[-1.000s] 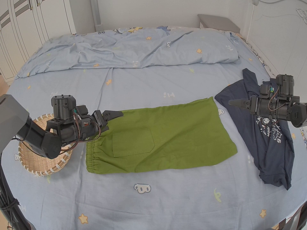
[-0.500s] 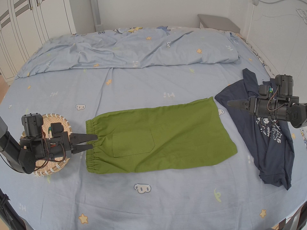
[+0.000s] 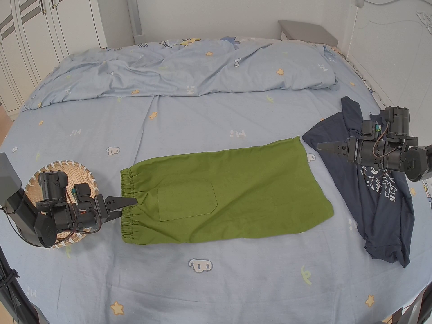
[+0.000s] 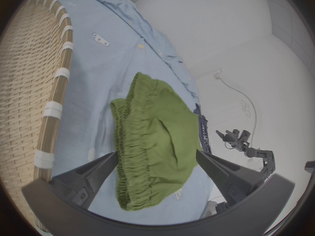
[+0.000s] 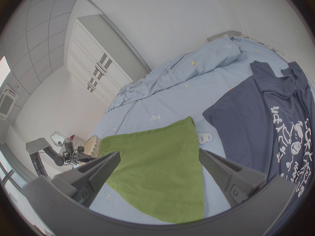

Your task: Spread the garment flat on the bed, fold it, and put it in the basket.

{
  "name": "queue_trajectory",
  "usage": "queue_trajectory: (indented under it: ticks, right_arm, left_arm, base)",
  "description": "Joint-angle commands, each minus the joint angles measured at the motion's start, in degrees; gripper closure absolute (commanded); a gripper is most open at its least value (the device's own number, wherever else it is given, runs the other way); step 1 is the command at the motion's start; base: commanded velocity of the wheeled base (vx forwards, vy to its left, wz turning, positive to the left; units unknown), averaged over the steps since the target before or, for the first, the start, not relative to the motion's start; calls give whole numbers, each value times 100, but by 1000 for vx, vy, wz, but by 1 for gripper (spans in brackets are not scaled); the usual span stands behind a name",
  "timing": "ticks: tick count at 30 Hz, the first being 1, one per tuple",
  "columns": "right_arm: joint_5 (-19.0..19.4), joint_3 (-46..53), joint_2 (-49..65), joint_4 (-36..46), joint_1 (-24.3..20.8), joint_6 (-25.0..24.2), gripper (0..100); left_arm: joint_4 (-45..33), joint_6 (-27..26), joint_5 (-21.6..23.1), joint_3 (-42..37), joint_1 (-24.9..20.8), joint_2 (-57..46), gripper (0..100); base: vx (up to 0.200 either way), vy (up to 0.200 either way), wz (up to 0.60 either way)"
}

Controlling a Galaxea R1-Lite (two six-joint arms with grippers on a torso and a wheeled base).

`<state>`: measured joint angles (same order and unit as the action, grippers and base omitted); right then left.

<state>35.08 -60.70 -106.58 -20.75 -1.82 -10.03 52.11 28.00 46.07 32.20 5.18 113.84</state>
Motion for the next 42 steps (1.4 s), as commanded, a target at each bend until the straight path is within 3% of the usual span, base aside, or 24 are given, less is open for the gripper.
queue_trajectory:
  ticks: [1,14,18,34,35,42]
  right_arm:
    - [-2,14,-64,-17,-12,1,0]
    - [-2,23,-73,-17,-21,10,0]
    - [-2,23,-117,-17,-38,10,0]
    - [-10,23,-135,-17,-47,10,0]
    - [-2,23,-135,-17,-47,10,0]
    - [-10,-30,-275,-26,-38,10,0]
  left_arm:
    - [-44,-40,-80,85,-43,271,0]
    - [-17,-225,-204,112,-158,517,0]
    - [-17,-436,-494,85,-298,526,0]
    - [-8,-401,-494,208,-544,605,0]
    - [-8,-401,-494,208,-544,605,100]
    - [141,-392,-494,217,-536,613,100]
  base:
    - [0,0,0]
    - [0,0,0]
    - [0,0,0]
    - [0,0,0]
    - [0,0,0]
    - [0,0,0]
